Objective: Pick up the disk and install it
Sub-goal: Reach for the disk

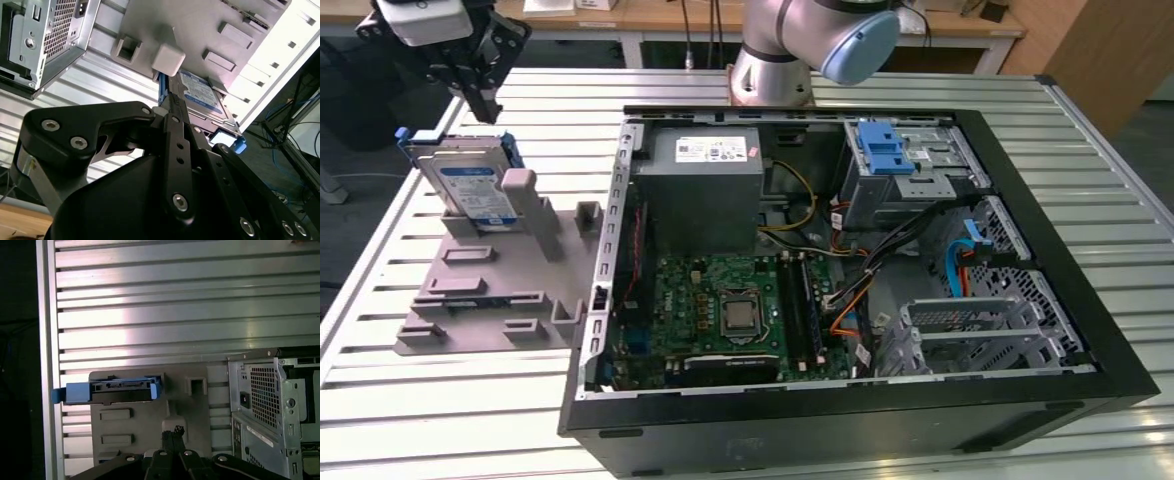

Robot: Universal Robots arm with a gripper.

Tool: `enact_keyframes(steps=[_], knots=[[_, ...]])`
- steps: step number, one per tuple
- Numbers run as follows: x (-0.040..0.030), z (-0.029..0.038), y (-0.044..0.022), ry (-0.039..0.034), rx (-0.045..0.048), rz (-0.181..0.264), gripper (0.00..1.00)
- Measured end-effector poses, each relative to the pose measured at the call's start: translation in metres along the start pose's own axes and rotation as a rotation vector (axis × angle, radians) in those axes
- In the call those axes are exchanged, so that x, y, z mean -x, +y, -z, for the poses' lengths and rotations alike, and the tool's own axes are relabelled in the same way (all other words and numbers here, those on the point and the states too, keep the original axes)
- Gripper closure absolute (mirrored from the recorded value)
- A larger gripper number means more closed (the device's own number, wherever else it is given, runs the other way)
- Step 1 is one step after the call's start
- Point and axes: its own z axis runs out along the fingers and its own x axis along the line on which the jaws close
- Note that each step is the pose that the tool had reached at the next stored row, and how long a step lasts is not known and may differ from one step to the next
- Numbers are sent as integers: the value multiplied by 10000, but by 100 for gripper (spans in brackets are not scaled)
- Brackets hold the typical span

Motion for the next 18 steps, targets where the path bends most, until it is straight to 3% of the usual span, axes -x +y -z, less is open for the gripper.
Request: enact_keyframes(steps=[18], knots=[[-289, -20, 92, 1, -1, 0, 89]])
